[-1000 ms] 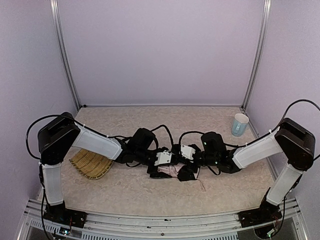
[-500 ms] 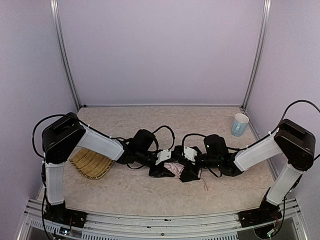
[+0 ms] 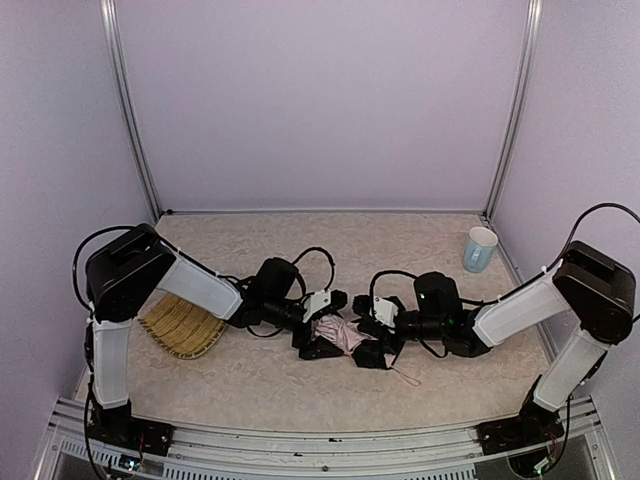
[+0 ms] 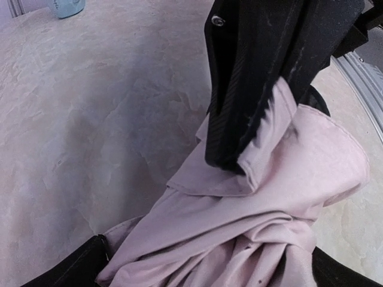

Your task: Put away the umbrella

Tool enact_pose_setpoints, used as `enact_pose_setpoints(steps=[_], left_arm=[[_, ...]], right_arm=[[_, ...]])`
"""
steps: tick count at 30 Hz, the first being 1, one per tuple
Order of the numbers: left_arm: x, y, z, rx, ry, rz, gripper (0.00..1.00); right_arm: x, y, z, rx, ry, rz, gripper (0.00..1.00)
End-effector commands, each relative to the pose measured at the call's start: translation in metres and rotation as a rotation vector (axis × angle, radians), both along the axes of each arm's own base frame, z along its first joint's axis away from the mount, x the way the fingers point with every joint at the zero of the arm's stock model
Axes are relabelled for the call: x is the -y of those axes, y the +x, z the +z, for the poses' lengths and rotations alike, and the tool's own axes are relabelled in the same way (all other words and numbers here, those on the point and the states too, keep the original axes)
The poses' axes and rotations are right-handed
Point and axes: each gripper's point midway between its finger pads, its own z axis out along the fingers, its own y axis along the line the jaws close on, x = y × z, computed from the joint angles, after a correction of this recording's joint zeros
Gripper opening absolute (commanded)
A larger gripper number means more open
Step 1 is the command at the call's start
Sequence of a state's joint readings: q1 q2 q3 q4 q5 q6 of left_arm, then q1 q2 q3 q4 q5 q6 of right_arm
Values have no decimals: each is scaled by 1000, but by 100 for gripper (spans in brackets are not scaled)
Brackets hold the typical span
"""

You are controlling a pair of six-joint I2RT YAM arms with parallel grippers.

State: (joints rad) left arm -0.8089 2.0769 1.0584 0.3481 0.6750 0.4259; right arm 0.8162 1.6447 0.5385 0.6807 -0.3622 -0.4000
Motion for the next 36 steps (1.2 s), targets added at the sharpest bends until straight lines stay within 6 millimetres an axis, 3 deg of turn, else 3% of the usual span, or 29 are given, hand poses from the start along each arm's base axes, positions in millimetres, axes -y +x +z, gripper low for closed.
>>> enact_pose_setpoints(steps=[1, 11, 13, 18, 22, 26, 31, 36], left_arm=[[15, 13, 31, 75, -146, 6, 99], [26, -27, 53, 141, -261, -165, 99], [27, -27, 51, 128, -260, -165, 97], [24, -19, 39, 71, -228, -127, 82], [19, -5, 42, 56, -225, -64, 83], [13, 10, 32, 8, -167, 15, 87], [15, 2, 19, -76, -94, 11, 82], [17, -1, 19, -126, -92, -1, 75]], right_arm=[[-11, -18, 3, -8, 22, 89, 0], [-17, -12, -4, -14, 19, 90, 0], [-19, -12, -4, -19, 25, 96, 0], [-20, -10, 2, -13, 42, 85, 0], [-17, -9, 6, 2, 39, 72, 0], [-14, -10, 7, 13, 35, 66, 0], [-15, -10, 12, 22, 47, 68, 0], [-16, -9, 16, 41, 53, 77, 0]])
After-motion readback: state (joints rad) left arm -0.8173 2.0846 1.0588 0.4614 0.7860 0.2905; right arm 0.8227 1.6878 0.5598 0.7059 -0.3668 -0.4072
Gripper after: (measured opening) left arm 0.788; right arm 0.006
